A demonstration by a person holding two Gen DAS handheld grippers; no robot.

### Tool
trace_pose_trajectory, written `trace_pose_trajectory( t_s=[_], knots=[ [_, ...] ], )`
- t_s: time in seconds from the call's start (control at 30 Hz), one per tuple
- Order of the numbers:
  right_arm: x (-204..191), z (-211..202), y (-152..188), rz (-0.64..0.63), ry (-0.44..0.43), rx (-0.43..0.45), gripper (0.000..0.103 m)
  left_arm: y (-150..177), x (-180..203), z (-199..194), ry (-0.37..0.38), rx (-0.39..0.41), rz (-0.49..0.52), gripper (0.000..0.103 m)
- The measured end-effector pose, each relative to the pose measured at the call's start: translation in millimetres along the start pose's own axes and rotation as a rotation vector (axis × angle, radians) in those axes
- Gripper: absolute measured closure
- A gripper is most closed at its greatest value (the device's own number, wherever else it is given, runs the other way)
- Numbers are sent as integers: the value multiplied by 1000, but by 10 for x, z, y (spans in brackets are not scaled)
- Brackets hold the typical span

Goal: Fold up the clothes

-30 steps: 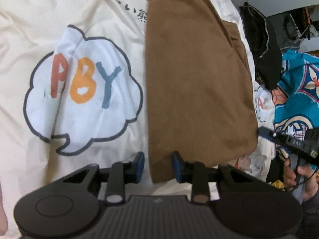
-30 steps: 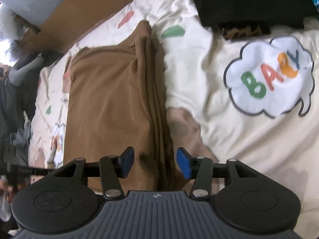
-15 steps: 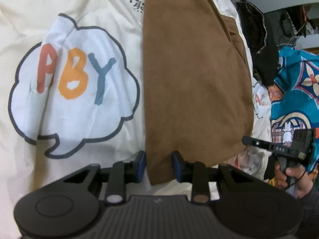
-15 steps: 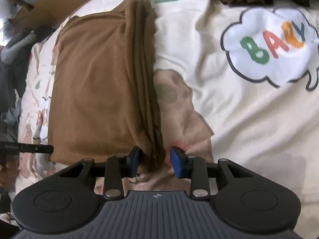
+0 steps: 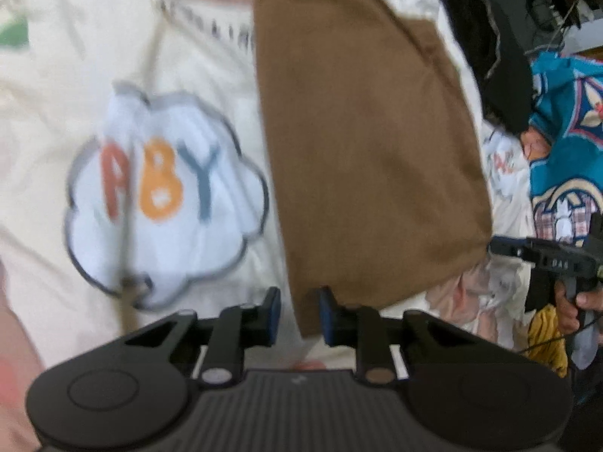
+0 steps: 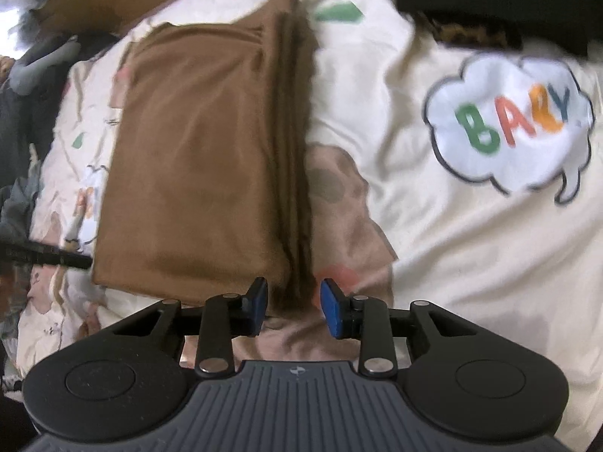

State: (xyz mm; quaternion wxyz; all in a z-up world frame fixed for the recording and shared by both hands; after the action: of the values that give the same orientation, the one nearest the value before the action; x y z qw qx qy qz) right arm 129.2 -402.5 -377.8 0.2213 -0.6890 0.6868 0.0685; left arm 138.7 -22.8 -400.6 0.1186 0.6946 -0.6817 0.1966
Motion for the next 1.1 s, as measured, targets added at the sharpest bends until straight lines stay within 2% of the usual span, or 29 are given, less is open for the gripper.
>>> trace_pose_trajectory(
  t_s=[0.17, 0.4, 0.63, 0.83, 0.97, 1.1],
  knots=[
    [-49, -144, -237, 10, -14, 74, 63, -289, -39, -327, -37, 87, -2, 79],
    [-72, -154, -514, 59, -7, 146, 60, -682, 9, -335, -108, 158, -8, 75],
    [-223, 51, -571, 28, 1, 141, 59, -959, 30, -300, -136, 179, 1, 75],
    [-238, 234, -531, -47, 70, 102, 59, -1225, 117, -161, -138, 193, 20, 75],
    [-61, 243, -562, -14, 97, 100, 59, -1391, 190, -64, -142, 208, 24, 73],
    [47, 168, -620, 37, 56, 120, 59, -1558, 284, 19, -129, 227, 40, 73]
  ],
)
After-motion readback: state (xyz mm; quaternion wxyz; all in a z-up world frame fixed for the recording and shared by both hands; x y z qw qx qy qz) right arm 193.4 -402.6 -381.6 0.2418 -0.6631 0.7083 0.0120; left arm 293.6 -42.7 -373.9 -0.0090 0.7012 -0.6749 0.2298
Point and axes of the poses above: each gripper's, at about its wrist camera, not at the fingertips, and z roughly the way its jaws point, x to its right, y to its underside, the point moved 7 cm from there along z, roughly the way its jaws point, and after that the axes turned 4 degrees about z, right-handed, at the moved point
